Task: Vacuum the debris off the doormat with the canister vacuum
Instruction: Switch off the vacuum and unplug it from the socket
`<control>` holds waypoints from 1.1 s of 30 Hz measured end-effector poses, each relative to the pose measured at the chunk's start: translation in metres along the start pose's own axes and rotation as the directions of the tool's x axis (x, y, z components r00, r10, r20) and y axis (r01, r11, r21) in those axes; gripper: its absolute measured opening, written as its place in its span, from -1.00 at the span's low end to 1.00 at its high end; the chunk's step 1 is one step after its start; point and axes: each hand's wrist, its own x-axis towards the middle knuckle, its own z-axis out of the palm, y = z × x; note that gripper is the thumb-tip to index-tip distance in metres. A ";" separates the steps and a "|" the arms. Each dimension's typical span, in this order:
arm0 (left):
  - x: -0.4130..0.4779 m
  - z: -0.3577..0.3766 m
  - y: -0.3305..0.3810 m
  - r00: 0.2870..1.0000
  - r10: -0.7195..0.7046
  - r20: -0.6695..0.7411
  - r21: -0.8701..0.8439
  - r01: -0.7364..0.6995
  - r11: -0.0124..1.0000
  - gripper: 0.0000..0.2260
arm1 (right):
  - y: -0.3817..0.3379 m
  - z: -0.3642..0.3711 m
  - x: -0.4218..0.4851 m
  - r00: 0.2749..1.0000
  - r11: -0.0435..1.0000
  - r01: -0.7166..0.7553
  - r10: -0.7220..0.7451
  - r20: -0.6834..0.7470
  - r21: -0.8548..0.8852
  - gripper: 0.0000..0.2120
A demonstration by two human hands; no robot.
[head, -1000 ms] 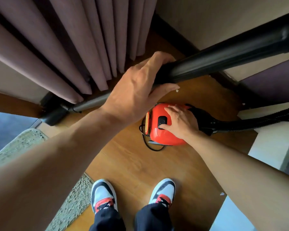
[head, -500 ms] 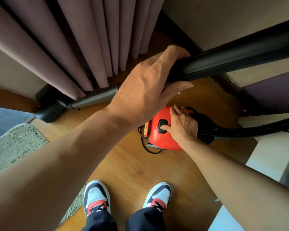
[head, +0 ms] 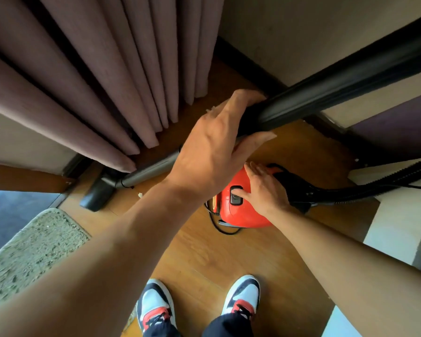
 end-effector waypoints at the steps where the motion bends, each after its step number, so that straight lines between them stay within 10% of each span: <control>1: 0.003 0.002 0.003 1.000 -0.001 0.001 0.000 0.001 1.000 -0.62 | 0.001 -0.010 -0.005 1.000 0.997 0.004 -0.002 -0.023 0.080 -0.19; 18: 0.121 0.056 0.083 0.992 -0.109 0.061 -0.116 0.116 0.986 -0.69 | 0.123 -0.183 -0.095 0.873 0.809 0.179 0.131 -0.469 0.560 -0.19; 33: 0.198 0.131 0.102 0.974 0.221 0.038 -0.366 -0.192 0.910 -0.73 | 0.214 -0.182 -0.040 0.533 0.825 0.278 0.294 -0.793 0.493 -0.42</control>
